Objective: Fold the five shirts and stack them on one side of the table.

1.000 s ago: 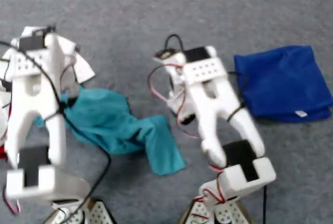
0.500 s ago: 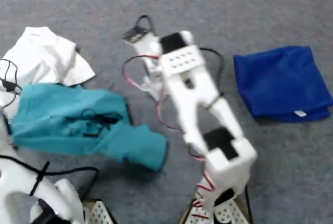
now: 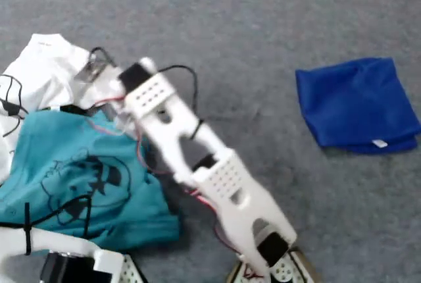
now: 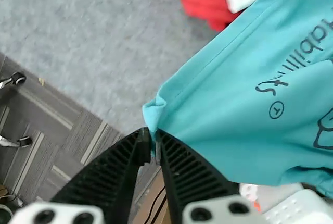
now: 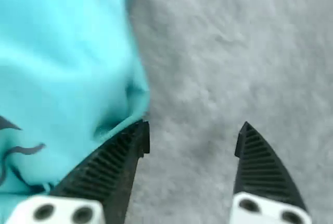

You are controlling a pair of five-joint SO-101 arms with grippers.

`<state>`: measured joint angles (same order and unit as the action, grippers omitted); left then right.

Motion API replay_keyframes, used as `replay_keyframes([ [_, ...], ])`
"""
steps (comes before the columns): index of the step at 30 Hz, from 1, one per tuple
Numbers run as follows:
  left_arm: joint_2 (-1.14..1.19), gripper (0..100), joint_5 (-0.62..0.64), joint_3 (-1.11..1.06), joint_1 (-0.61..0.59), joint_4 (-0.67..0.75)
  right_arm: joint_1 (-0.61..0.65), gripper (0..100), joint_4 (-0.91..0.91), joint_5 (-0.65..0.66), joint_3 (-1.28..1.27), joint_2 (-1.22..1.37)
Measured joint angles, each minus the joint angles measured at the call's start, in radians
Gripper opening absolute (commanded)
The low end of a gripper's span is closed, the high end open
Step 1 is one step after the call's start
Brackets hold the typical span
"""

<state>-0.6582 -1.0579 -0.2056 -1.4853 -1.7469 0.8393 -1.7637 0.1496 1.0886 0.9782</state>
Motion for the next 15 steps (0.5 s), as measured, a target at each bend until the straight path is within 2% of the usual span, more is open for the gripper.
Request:
replay_keyframes([
  [3,0.000,3,-0.048,0.000,-0.048,0.000,0.061,26.1,0.000,0.000,0.017,0.018],
  [8,-0.002,18,-0.060,0.017,-0.074,-0.002,0.112,26.0,0.000,0.000,0.017,0.054],
  [11,-0.002,23,-0.011,0.048,-0.075,-0.002,0.127,26.0,0.000,0.000,0.017,0.075],
  [15,-0.002,23,0.084,0.095,-0.075,-0.002,0.172,25.6,0.000,0.000,0.023,0.137],
])
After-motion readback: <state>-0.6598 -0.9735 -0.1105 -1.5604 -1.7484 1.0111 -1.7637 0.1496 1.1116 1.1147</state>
